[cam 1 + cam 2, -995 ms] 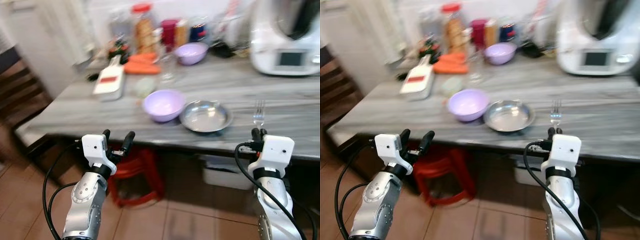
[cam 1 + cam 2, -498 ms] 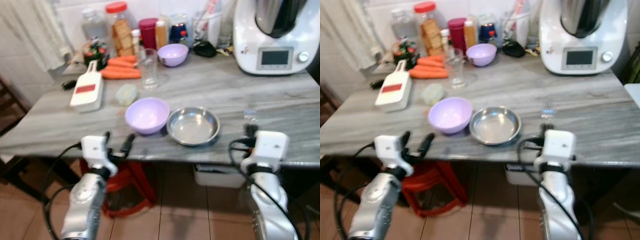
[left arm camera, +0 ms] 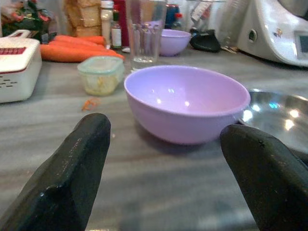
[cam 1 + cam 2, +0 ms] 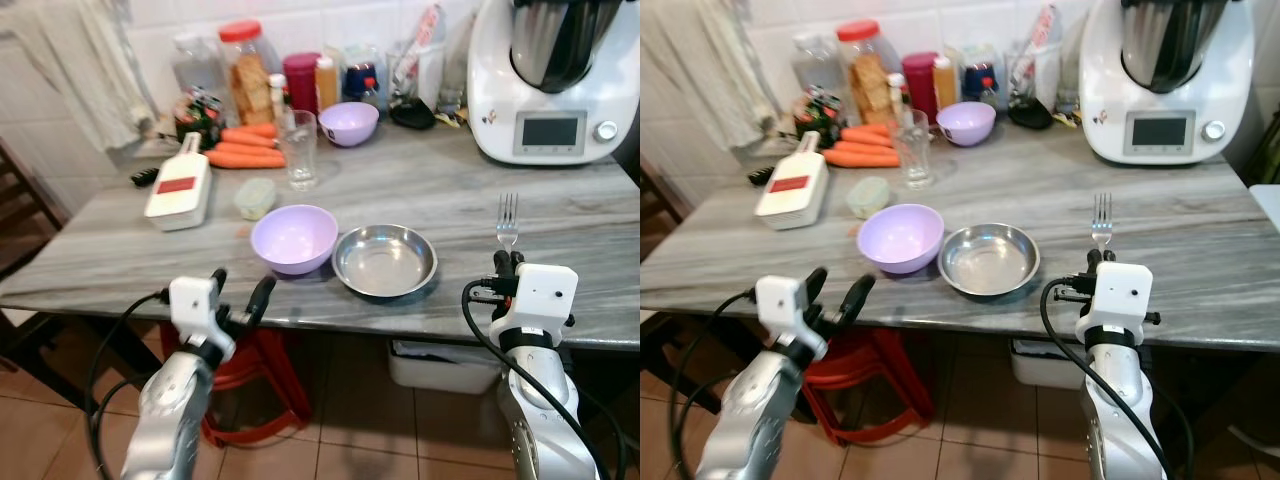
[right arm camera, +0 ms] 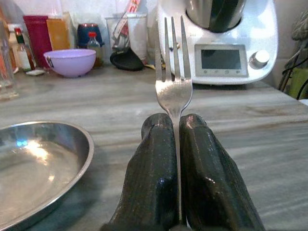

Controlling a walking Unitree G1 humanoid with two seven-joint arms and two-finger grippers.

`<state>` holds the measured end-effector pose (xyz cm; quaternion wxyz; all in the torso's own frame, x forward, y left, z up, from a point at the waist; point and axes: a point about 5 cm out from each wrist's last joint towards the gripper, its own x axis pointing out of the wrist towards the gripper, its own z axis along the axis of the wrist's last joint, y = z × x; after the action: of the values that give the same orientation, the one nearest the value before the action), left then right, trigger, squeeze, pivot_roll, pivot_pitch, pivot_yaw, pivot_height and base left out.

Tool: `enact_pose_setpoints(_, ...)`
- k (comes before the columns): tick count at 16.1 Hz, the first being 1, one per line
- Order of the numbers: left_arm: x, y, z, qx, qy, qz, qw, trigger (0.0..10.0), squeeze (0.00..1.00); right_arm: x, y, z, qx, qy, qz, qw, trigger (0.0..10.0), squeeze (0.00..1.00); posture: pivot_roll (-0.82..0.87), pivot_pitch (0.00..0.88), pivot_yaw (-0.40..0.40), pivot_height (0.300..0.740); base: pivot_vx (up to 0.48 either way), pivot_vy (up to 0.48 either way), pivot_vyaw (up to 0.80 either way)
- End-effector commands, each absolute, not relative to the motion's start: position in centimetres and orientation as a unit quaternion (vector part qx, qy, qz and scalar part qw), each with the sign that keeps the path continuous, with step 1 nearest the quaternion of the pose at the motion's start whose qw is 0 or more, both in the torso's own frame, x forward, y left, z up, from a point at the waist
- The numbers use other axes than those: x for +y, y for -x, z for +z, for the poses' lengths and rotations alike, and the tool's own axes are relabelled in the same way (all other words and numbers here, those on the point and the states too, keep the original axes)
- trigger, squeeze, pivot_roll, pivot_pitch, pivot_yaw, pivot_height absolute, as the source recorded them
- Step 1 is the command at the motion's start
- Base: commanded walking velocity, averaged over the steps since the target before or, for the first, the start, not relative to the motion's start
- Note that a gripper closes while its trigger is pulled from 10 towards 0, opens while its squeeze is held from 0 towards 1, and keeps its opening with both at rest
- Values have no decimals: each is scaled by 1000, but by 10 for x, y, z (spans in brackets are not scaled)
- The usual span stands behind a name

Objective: Setting the table

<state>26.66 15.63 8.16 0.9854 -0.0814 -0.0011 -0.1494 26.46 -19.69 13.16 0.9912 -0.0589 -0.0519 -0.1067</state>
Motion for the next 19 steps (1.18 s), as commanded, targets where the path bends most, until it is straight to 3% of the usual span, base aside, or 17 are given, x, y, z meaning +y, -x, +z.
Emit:
enact_pose_setpoints(1, 158, -265, 85, -10, 72, -168, 983, 10000, 0, -198, -266, 133, -49, 55, -105, 992, 10000, 0, -104, 0, 132, 740, 0, 0, 0)
enact_pose_setpoints(6, 157, -243, 74, 27, 71, -284, 956, 10000, 0, -211, -276, 123, 4, 47, -110, 993, 10000, 0, -98, 0, 126, 740, 0, 0, 0)
enact_pose_setpoints(7, 154, -242, 73, 36, 67, -308, 948, 10000, 0, -220, -285, 118, 31, 7, -115, 993, 10000, 0, -100, 0, 128, 740, 0, 0, 0)
enact_pose_setpoints(10, 151, -240, 73, 37, 68, -331, 940, 10000, 0, -225, -306, 129, 34, 30, -81, 996, 10000, 0, -98, 0, 130, 740, 0, 0, 0)
enact_pose_setpoints(19, 148, -239, 60, 48, 75, -352, 932, 10000, 0, -186, -334, 111, 107, -34, -16, 994, 10000, 0, -80, 0, 120, 740, 0, 0, 0)
